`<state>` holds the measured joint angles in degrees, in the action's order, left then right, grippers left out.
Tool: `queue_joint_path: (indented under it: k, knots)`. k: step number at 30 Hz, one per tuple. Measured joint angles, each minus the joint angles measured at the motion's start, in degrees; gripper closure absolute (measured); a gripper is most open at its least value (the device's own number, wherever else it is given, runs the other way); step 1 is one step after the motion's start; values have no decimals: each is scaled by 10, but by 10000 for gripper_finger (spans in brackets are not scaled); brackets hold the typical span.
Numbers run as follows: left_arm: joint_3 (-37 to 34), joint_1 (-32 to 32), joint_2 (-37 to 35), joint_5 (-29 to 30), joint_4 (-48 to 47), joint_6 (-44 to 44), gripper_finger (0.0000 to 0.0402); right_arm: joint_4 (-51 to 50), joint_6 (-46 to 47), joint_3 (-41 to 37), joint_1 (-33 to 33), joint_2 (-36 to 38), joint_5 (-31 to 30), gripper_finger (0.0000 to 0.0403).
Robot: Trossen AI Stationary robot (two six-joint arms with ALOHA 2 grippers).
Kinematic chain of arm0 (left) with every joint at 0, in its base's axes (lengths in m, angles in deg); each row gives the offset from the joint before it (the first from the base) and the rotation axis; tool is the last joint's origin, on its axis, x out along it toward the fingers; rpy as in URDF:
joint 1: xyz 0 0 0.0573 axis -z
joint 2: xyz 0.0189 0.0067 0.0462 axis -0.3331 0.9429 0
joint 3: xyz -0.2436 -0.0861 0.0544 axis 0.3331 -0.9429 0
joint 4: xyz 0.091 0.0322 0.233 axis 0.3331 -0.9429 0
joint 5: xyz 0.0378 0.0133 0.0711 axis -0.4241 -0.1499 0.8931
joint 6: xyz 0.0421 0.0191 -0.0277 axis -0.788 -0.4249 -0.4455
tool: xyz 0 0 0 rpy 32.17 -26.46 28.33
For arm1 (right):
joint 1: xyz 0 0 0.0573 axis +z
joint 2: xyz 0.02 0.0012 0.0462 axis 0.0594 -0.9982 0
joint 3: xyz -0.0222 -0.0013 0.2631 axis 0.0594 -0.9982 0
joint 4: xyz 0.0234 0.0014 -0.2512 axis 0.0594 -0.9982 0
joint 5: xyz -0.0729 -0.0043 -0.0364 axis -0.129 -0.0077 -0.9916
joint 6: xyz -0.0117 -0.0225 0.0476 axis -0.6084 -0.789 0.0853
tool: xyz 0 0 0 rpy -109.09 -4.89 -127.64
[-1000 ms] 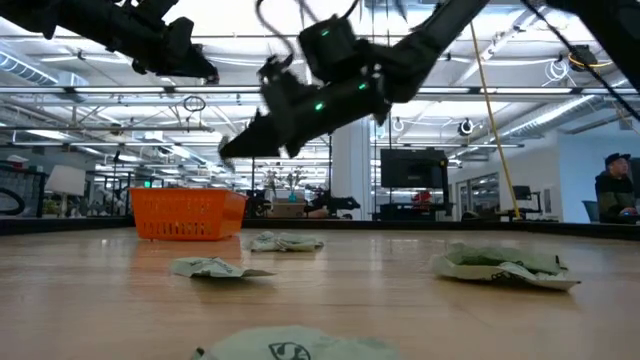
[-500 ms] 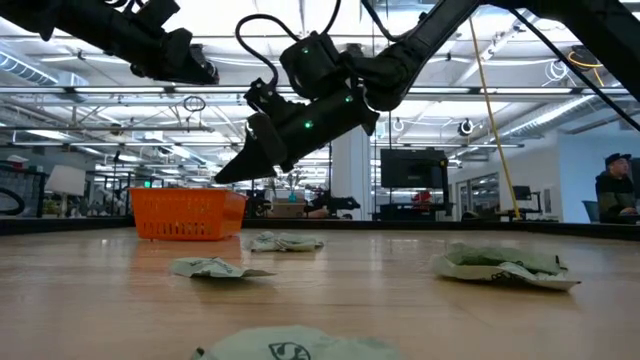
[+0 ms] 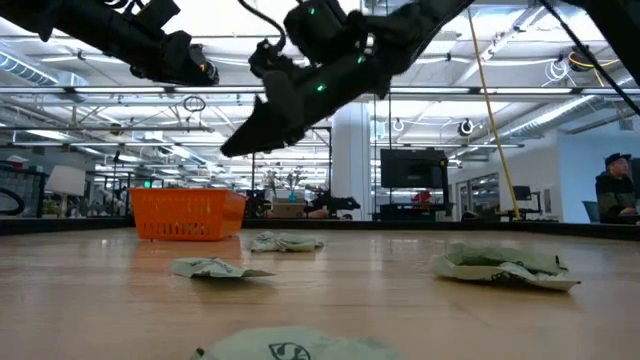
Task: Pick and place Stevia / Truvia into bins
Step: Put the green stevia packet into the orange bin
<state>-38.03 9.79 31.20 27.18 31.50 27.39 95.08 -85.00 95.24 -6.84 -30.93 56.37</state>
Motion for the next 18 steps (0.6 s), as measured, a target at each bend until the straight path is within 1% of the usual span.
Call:
queue_joint_path:
  k: [4,6,12,15,18]
  knots:
    - [0,0,0,0,-5,0,247,-117,-22,0,38,38,-1,302]
    - [0,0,0,0,-5,0,247,-142,-23,-8,54,47,-1,301]
    - [0,0,0,0,-5,0,247,-144,-31,-61,86,37,-5,284]
    - [0,0,0,0,-5,0,247,-142,-28,-89,90,34,-46,267]
    - [0,0,0,-5,-5,0,247,-88,-27,-118,86,34,-75,249]
